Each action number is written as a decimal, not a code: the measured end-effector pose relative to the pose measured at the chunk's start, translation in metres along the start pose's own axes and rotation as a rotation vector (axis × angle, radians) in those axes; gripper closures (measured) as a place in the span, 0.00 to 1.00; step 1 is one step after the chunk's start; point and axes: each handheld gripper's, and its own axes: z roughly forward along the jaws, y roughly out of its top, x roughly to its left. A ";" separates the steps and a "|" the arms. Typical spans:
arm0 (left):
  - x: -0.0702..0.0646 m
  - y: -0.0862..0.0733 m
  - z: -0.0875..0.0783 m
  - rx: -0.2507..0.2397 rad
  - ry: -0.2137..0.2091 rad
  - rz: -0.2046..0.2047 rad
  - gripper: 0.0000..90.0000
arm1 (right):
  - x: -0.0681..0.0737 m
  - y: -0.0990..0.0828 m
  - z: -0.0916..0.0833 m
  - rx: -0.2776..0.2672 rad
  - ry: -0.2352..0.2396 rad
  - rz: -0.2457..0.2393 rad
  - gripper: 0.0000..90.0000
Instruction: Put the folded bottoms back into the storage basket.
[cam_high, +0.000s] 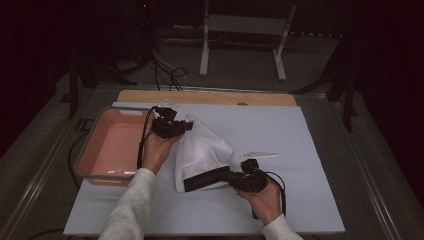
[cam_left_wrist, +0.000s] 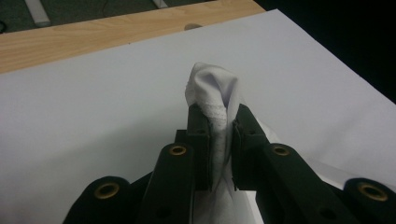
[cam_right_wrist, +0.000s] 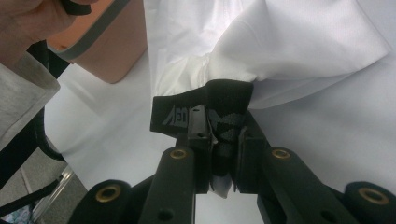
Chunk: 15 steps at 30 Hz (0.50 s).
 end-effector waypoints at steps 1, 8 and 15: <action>0.001 0.001 -0.001 0.001 0.002 0.001 0.90 | 0.001 0.000 0.000 -0.002 0.001 0.001 0.90; 0.003 0.003 -0.004 -0.006 0.007 0.005 0.90 | 0.005 0.004 0.003 -0.001 0.008 -0.003 0.90; 0.006 0.005 -0.008 -0.025 0.009 -0.010 0.90 | 0.010 0.010 0.006 -0.003 0.012 -0.018 0.90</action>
